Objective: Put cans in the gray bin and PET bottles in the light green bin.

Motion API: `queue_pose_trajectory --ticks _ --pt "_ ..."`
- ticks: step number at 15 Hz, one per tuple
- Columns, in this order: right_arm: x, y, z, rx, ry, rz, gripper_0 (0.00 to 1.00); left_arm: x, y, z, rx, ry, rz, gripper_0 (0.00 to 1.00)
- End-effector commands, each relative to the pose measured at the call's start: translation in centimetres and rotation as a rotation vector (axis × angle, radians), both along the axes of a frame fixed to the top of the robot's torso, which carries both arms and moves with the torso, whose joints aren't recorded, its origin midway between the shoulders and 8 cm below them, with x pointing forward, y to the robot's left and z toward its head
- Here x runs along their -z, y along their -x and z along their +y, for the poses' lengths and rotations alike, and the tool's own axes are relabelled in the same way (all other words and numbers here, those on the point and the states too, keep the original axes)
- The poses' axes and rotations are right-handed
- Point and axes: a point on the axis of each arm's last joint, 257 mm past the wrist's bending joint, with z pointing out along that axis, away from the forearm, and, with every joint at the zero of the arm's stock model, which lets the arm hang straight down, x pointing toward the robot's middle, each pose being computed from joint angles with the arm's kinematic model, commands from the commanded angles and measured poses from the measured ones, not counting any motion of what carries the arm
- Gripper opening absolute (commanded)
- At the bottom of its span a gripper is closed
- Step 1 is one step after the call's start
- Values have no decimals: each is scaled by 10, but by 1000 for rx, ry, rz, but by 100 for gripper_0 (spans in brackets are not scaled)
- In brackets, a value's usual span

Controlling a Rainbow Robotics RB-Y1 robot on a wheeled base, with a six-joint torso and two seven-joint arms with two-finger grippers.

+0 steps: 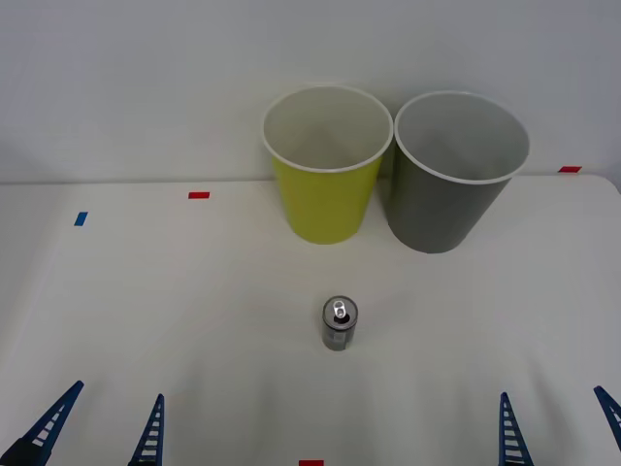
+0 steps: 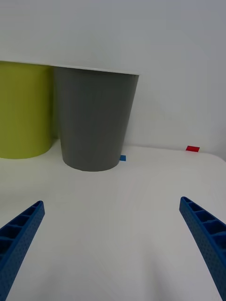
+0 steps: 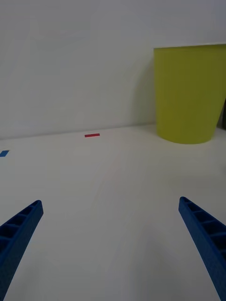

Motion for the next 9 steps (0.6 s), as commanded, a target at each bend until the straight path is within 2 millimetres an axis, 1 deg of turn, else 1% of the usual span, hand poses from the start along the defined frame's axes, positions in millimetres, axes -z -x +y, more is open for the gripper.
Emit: queue_pose_trajectory --ticks 1,9 --pt "0 0 0 0 0 0 100 0 0 0 0 0 0 100" --pt "0 0 0 0 0 0 100 0 0 0 0 0 0 100"
